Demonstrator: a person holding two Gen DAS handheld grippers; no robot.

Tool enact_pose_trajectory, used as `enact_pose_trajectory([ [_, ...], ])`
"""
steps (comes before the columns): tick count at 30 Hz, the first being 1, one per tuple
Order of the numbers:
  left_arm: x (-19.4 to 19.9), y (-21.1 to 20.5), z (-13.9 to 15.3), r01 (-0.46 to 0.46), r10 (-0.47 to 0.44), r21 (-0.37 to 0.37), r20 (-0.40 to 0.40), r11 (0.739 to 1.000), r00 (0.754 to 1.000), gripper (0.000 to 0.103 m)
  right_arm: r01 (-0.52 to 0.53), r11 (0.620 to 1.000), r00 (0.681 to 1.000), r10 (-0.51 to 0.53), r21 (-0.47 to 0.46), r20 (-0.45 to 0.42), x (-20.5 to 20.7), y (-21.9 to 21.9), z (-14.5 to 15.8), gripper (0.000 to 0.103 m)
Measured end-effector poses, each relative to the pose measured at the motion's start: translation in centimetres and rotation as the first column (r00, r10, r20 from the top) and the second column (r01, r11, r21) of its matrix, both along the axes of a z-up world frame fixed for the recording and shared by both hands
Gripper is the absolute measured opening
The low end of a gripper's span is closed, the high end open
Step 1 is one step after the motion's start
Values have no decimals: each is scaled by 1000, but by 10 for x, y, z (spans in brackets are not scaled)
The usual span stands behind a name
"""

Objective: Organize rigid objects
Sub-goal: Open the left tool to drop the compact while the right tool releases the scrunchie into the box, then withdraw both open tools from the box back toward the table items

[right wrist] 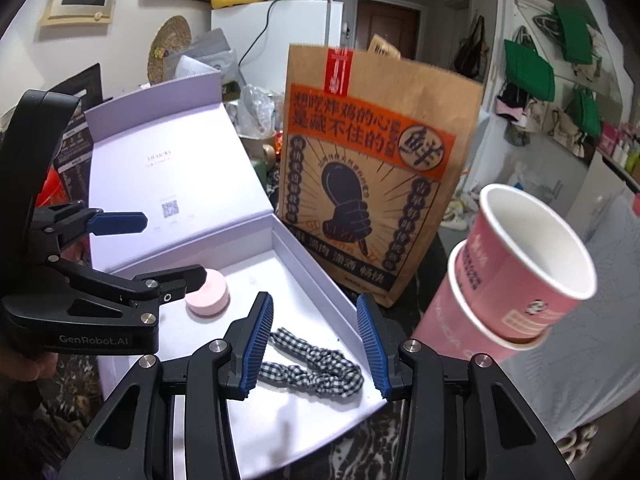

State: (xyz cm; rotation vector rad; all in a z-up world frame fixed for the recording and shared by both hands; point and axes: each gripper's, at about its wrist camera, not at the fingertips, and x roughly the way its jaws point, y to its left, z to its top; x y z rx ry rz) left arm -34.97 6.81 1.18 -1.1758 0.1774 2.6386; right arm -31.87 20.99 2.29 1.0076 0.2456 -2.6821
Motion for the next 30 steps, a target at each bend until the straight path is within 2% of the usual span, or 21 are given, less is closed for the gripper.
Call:
enact_pose_trajectory([
  [10,25,1,32,1,-1,-4,-71,1000,997,89,12,1000,999,-12,-2,-46,22,3,25,43],
  [21,55,-3,58,9,-6,29,-109,1000,994,89,22,1000,995,-23,-3,-97,55,5,49,46],
  [24,67,-5,65,17,-13,35,-121,999,993,89,27,1000,993,-27,-9,-117,67,5,56,51],
  [26,76,-7,70,14,-10,32,-134,999,991,93,27,1000,992,-29,-12,-126,74,5,59,51],
  [28,84,-9,73,10,-6,28,-149,1000,989,103,28,1000,990,-29,-11,-135,81,4,63,51],
  [30,91,-11,76,5,-1,26,-161,1000,987,103,25,1000,989,-26,-10,-144,89,3,65,51],
])
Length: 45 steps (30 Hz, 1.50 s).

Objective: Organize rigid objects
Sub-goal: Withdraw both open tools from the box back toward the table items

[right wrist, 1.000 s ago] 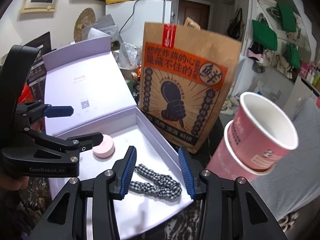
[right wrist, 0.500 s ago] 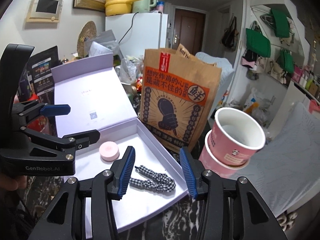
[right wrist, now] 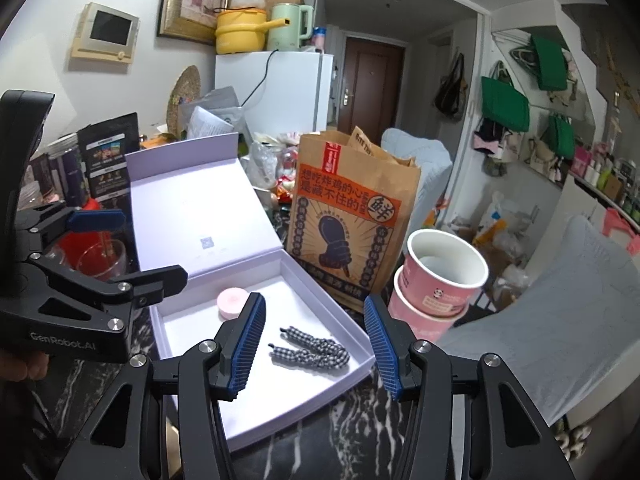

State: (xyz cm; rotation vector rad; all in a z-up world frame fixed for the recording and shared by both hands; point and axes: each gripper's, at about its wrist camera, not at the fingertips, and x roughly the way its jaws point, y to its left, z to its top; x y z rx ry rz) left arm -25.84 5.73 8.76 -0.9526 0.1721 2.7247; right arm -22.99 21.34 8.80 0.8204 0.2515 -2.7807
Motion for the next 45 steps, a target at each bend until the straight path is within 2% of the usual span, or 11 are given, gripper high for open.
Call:
enact_pose_trajectory([
  [16,51,-13,14,-19,19,4,-41,1000,999,103,-32,999,998,32,-7,-52,47,-10,12,60],
  [22,66,-14,15,-27,27,4,-44,1000,999,103,-49,999,997,48,-14,-57,62,-12,12,61],
  [32,95,-17,4,-31,32,20,-31,999,999,103,-62,998,997,61,-26,-56,90,-12,7,62],
  [39,114,-22,-9,-51,51,25,-7,998,999,103,-79,996,997,77,-45,-28,106,-13,-8,62],
  [45,131,-32,-26,-81,80,58,21,995,997,103,-87,994,996,87,-73,4,120,-11,-27,62],
])
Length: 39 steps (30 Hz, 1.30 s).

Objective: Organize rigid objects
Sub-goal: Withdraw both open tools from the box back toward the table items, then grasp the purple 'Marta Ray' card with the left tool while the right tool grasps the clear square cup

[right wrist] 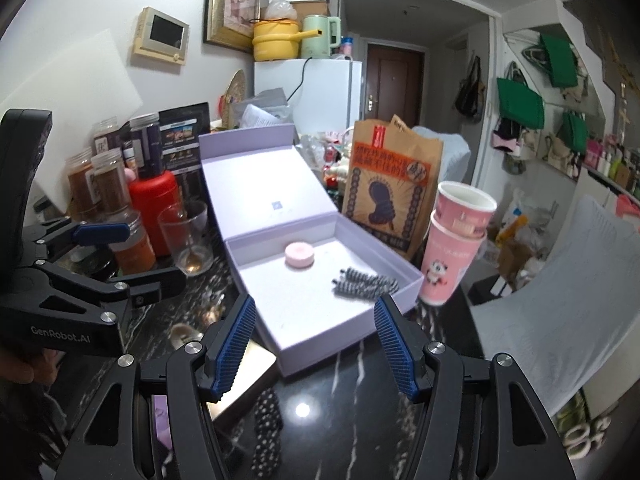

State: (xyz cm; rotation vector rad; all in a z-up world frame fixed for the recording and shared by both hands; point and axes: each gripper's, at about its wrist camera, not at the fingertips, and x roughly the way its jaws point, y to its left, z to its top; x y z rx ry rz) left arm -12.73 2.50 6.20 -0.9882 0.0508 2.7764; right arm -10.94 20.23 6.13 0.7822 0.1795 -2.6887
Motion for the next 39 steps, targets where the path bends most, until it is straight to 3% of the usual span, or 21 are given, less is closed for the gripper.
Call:
enact_pose_trajectory([
  [8,21,-6,-16,-26,26,-10,13,1000,1000,103,-12,1000,999,13,-19,30,13,0,-18,62],
  [28,47,-14,-82,2,-12,66,156,998,988,103,-103,991,983,115,-91,144,33,-10,-70,62],
  [39,52,-17,-116,4,-26,90,246,996,969,103,-109,986,965,134,-123,224,35,3,-94,62],
])
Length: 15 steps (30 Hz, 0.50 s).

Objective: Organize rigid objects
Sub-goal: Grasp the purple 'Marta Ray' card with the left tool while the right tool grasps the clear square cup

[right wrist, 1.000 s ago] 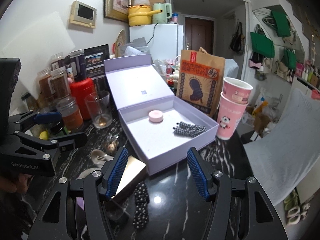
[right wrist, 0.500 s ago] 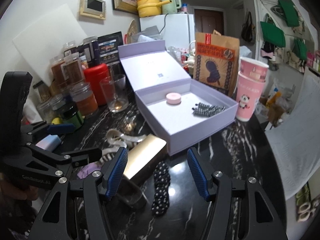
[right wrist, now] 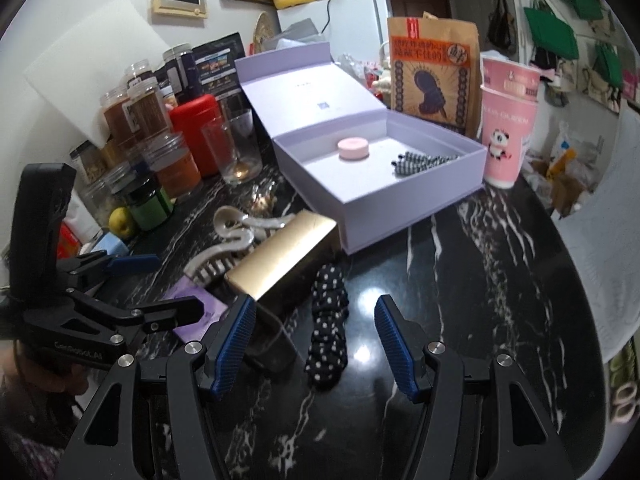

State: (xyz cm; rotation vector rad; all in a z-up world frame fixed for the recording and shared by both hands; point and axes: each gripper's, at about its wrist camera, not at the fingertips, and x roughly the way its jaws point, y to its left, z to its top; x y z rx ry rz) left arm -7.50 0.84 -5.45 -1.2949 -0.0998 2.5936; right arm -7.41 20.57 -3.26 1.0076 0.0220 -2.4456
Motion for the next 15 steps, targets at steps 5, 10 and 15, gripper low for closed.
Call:
enact_pose_trajectory([
  [5,-1,-1,-13,-2,3,-13,48,1000,999,103,-27,1000,1000,27,-7,11,4,-1,-5,62],
  [10,-4,-4,-24,-13,12,6,102,1000,995,103,-56,998,998,56,-28,15,5,-3,-5,62],
  [15,-4,0,-28,-11,15,-39,90,999,996,103,-65,997,998,66,-36,24,4,-5,-6,62],
])
